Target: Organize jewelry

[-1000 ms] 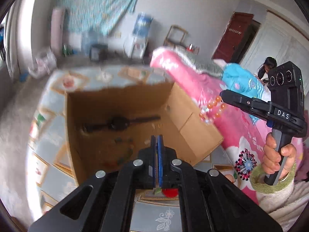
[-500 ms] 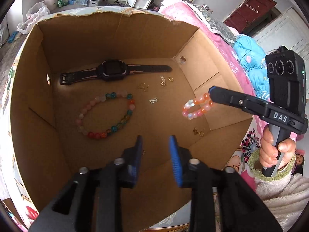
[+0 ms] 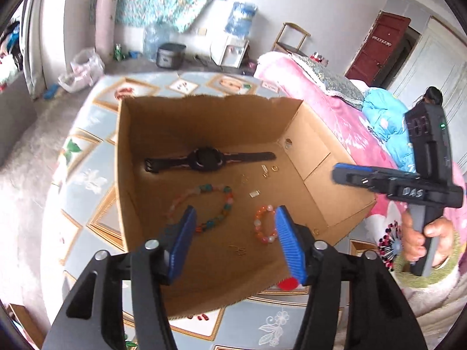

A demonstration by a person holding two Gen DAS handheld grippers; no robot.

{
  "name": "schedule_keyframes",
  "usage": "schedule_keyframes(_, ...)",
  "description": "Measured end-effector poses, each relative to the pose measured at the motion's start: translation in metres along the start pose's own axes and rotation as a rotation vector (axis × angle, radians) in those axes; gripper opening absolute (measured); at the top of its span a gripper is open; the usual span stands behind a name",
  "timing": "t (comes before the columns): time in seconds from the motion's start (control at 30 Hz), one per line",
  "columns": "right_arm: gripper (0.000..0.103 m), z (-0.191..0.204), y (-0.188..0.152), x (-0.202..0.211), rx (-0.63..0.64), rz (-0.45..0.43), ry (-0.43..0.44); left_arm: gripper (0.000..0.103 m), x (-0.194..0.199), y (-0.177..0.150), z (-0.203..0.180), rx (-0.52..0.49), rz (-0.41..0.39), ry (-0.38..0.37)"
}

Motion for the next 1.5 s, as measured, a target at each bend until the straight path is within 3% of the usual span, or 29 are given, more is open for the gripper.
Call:
schedule_keyframes(0.13,0.054,-0.008,-0.014,0.029,-0.051,-0.091,-0.059,0.065,0.011,-0.007,-0.001,0.000,-0.039,0.016)
schedule_keyframes(0.4,0.072,-0.010,-0.051,0.057,-0.172,-0.209,-0.089,0.079,0.035,-0.026,-0.010,-0.012,-0.136,0.034)
schedule_keyframes(0.6,0.084,0.017,-0.071,0.066,-0.099,-0.233,-0.174,0.098,0.054,-0.043,-0.025,-0.021,-0.197,0.098)
schedule_keyframes(0.83,0.094,0.041,-0.089,0.066,-0.027,-0.236,-0.256,0.098,0.068,-0.059,-0.028,0.042,-0.259,0.255)
schedule_keyframes(1.1,0.095,0.055,-0.100,0.064,0.014,-0.227,-0.381,0.098,0.068,-0.064,-0.031,0.048,-0.231,0.478)
schedule_keyframes(1.3,0.095,0.057,-0.098,0.057,0.007,-0.192,-0.405,0.098,0.059,-0.068,-0.031,0.066,-0.184,0.519)
schedule_keyframes(1.5,0.095,0.063,-0.092,0.040,0.031,-0.139,-0.416,0.098,0.043,-0.071,-0.032,0.118,-0.113,0.493)
Point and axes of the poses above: each gripper's, at about its wrist camera, not at the fingertips, and x roughly against the way its jaws point, z to its left, y to its top, the point moved 1 cm from there along -x, roughly the way its jaws point, and after that the axes turned 2 degrees about x, right-handed, at the moved point
